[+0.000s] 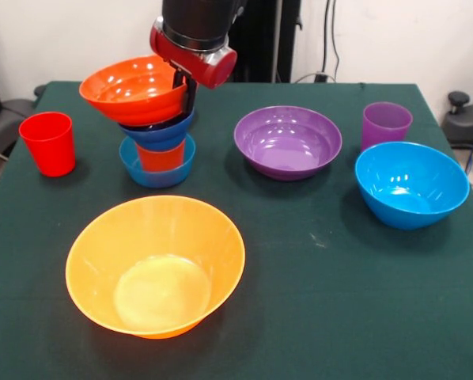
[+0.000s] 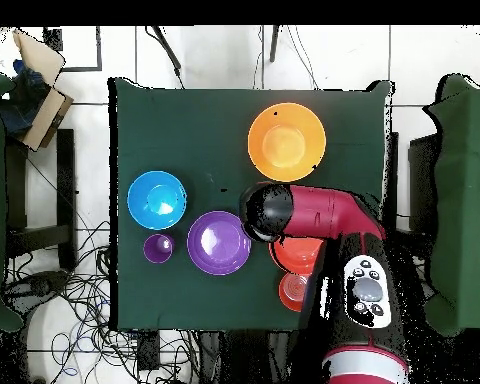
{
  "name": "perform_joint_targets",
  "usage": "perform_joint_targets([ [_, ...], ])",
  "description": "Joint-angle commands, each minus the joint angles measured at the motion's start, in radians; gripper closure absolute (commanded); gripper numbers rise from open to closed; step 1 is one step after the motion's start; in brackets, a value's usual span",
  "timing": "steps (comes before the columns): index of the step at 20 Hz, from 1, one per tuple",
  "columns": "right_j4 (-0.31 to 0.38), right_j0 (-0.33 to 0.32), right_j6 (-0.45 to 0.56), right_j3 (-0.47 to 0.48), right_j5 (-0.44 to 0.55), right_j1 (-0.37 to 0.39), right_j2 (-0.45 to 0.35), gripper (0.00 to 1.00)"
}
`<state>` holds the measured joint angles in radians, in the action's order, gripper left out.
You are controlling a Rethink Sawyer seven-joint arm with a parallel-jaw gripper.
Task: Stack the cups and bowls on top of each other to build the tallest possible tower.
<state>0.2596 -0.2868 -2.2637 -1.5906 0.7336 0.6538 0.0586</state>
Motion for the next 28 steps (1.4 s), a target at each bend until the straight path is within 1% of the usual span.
perform_joint_targets([
  [1, 0.027, 0.021, 0.075, -0.019, -0.010, -0.052, -0.122, 1.00],
  [11, 0.040, 0.033, 0.111, 0.036, 0.129, -0.041, -0.105, 1.00],
  [15, 0.045, 0.027, 0.127, 0.050, 0.151, -0.040, -0.108, 1.00],
  [28, 0.048, 0.024, 0.128, 0.066, 0.187, -0.039, -0.116, 1.00],
])
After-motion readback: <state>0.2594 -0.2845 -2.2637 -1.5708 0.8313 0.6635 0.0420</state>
